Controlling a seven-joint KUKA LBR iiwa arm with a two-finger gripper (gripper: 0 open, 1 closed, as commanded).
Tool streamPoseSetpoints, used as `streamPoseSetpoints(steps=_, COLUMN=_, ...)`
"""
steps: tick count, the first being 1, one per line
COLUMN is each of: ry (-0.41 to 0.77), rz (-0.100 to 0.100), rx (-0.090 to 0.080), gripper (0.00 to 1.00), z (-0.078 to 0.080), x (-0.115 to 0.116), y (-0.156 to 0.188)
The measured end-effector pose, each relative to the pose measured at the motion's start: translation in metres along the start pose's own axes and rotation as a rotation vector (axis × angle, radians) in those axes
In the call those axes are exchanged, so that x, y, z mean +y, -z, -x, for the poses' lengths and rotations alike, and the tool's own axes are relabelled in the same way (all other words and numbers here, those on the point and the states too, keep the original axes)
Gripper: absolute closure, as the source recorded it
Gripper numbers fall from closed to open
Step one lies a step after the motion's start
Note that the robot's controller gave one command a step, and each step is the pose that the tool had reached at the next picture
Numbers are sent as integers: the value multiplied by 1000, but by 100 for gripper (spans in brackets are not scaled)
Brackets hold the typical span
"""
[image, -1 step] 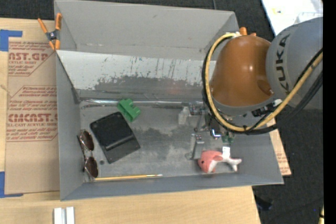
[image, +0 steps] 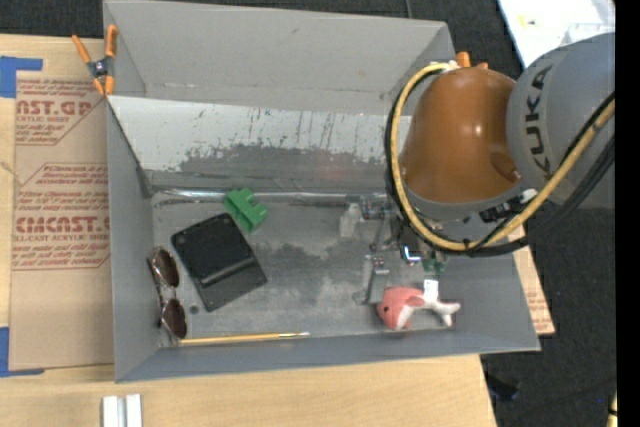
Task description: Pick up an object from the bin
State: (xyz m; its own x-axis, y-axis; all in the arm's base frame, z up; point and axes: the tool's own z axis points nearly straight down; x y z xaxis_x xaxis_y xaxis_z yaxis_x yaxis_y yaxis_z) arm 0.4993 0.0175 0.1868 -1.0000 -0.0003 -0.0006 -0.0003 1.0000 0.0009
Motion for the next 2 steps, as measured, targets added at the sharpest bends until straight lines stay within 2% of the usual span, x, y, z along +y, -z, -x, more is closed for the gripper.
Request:
streamPoseSetpoints(steps=1, ry=74, rz=0, rx=-1, gripper=0, z=-4, x=-38, y=-12)
streamPoseSetpoints(steps=2, ry=98, rz=1, rx=-2, gripper=0, z=-12, x=-78, y=-32)
